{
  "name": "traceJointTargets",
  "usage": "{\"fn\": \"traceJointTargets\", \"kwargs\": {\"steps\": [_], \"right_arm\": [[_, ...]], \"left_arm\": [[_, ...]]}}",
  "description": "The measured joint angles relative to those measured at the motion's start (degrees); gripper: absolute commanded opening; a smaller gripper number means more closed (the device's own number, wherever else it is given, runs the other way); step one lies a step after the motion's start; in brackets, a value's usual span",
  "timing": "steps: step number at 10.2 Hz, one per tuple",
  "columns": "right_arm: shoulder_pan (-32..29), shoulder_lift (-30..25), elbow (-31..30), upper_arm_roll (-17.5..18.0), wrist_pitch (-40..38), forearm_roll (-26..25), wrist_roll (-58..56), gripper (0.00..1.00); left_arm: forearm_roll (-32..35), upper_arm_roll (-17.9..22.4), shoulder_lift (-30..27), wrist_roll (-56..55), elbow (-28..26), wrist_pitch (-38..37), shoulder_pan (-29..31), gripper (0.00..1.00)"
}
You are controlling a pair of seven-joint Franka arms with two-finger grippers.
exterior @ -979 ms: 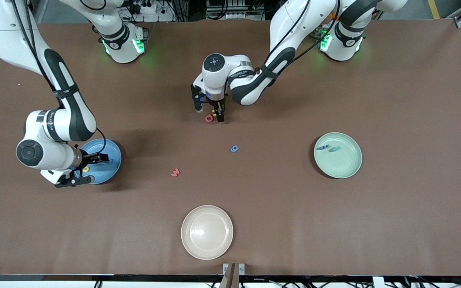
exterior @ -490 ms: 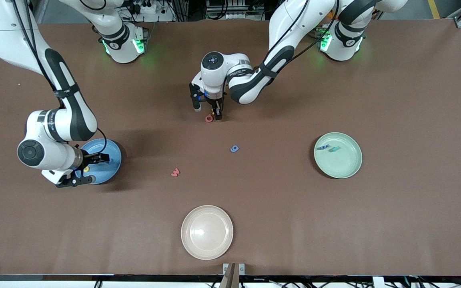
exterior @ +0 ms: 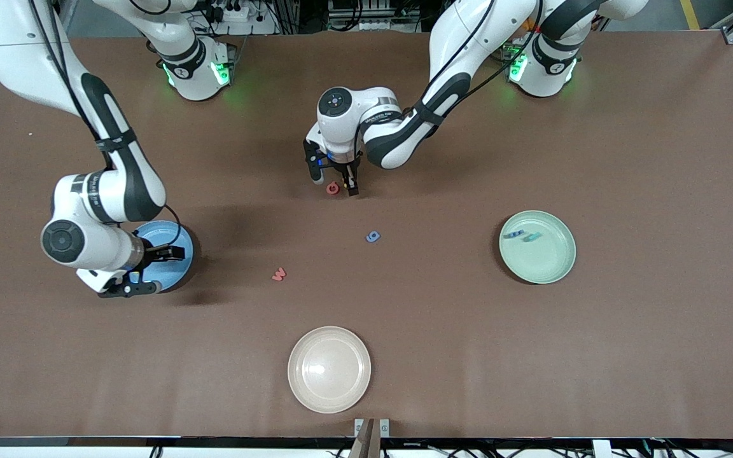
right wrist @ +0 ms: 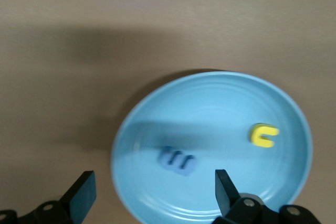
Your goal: Sort upper and lower case letters into plates
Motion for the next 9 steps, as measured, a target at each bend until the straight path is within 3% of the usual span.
{"fn": "traceJointTargets", "kwargs": {"steps": [4,9], "right_arm": [[4.7,0.0,0.6,0.1,0.3,4.9,9.5,1.00],[11.3,0.7,1.6,0.1,3.1,10.4,22.6,1.00]], "left_arm": [[-0.1,0.0,-2.2,2.3,1.8,-8.1,2.0,0.24],[-1.9,0.0,-8.2,17.7,2.1,-19.1,12.7,0.24]]}}
